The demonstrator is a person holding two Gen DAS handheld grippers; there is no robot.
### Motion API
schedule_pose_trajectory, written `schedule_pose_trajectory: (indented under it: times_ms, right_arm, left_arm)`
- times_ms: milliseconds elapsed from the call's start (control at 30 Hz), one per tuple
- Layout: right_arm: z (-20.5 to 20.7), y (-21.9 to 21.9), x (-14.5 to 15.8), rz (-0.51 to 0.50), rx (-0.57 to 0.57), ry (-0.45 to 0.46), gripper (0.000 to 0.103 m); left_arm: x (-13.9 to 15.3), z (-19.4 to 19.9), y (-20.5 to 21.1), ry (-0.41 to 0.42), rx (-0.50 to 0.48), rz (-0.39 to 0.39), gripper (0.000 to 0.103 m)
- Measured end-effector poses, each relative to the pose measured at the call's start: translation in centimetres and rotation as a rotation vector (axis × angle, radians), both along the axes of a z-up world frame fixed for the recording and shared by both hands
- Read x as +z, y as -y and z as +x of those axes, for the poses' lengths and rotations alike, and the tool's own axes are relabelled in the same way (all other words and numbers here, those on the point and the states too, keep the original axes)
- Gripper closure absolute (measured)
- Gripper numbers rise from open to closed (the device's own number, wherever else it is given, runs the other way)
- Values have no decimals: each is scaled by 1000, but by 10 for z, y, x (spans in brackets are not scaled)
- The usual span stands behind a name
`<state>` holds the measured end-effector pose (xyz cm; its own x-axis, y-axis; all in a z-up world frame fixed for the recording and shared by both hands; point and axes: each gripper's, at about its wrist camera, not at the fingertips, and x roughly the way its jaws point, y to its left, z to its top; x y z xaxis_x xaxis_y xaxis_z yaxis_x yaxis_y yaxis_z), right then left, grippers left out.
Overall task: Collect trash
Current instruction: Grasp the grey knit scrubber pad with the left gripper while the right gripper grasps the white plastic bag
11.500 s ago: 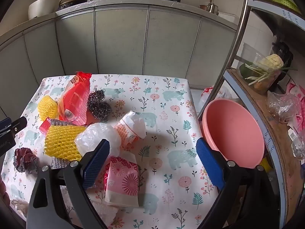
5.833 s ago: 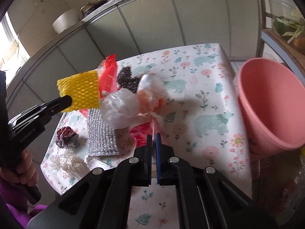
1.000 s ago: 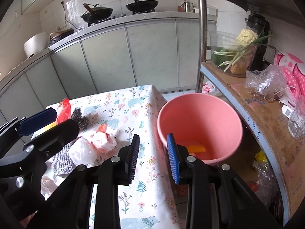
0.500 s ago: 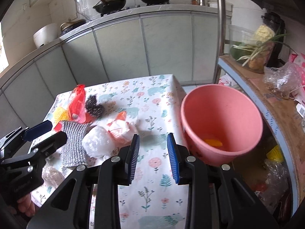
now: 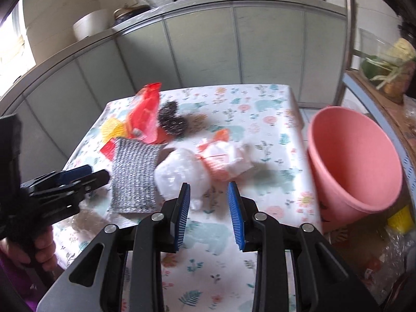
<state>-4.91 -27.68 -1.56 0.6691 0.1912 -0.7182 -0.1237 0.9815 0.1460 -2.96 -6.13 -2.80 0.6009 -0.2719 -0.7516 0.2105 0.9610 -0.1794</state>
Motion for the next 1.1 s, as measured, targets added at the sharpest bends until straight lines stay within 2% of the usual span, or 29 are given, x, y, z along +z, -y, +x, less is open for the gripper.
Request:
schedule_pose_trajectory:
  times_ms: [233,367,400,433,567,633,667,700,1100]
  right_arm:
    - [6,-10,-3,8,44,-7,72]
    - [9,-15,-5,11,66,-15,72]
    - [9,-17,-5,10,70,-16,70]
    - [9,-18,-5,10,73,-17,62]
    - [10,-21,-4,10,83,-10,58]
    - [11,-23,-4,3,84,-10,58]
    - [12,-24,-4,-2,84,-10,58]
    - [13,-25,-4,-9,82,-9,58]
    - [31,-43,-17,-114,44,-30,58]
  left_arm:
    - [-21,18,13,-68,-5,24,46]
    - [-24,22,21,-53,-22,40,46]
    - [-24,23,23,-52,-25,43,46]
    - [-24,23,24,-47,-27,45,46]
    - [-23,22,27,-37,-59,29,61]
    - [-22,20,27,-22,-73,29,73]
    - [-21,19,27,-15,-75,29,86]
    - [-20,18,27,-8,-80,24,94]
    - [5,3,11,82,-59,7,96]
